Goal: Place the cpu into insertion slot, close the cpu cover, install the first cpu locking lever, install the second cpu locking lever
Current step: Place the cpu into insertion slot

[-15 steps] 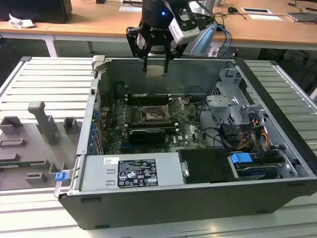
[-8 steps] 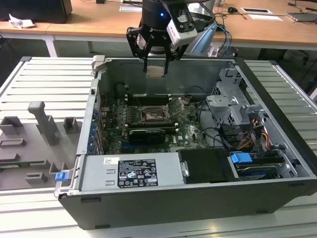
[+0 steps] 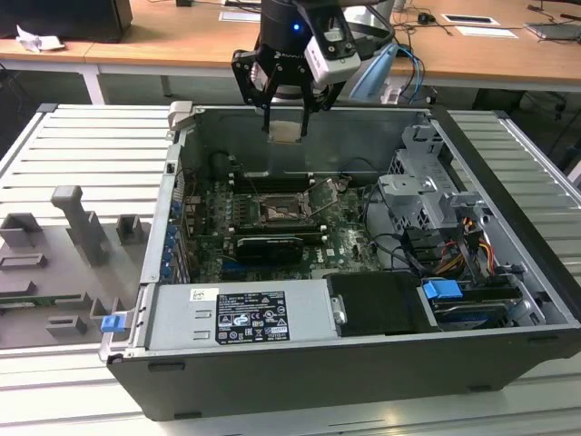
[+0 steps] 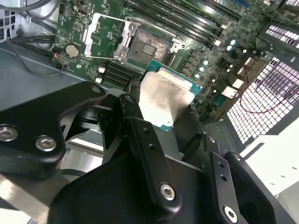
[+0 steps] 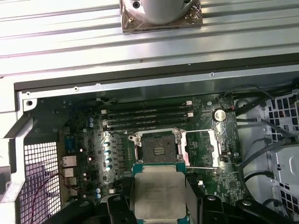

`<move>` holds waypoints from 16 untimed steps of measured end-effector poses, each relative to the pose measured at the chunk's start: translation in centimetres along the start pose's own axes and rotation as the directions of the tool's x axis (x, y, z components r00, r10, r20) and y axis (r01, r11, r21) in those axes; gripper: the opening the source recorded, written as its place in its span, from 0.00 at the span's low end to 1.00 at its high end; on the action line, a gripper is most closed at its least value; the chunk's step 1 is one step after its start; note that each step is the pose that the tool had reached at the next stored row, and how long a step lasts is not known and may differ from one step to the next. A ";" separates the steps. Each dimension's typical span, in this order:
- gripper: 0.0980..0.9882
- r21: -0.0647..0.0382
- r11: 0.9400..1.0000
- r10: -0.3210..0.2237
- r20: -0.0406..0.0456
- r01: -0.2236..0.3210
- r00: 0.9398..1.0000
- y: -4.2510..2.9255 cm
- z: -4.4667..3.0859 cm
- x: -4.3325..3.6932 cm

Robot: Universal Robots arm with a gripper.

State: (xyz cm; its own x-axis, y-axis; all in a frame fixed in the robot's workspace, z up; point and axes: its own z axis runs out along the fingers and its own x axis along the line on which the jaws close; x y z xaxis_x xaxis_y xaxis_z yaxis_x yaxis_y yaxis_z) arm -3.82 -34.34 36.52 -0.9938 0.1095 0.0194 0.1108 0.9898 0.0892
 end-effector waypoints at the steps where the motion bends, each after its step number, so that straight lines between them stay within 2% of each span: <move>1: 0.49 0.000 1.000 0.006 0.001 -0.006 1.000 0.00 0.01 0.00; 16: 0.49 -0.002 0.998 0.064 0.006 -0.064 0.998 -0.01 0.08 0.00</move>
State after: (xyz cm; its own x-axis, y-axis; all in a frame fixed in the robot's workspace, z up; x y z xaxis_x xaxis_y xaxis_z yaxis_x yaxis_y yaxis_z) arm -3.82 -34.34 36.45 -0.9847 0.1731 0.0194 0.1742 0.9807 0.0893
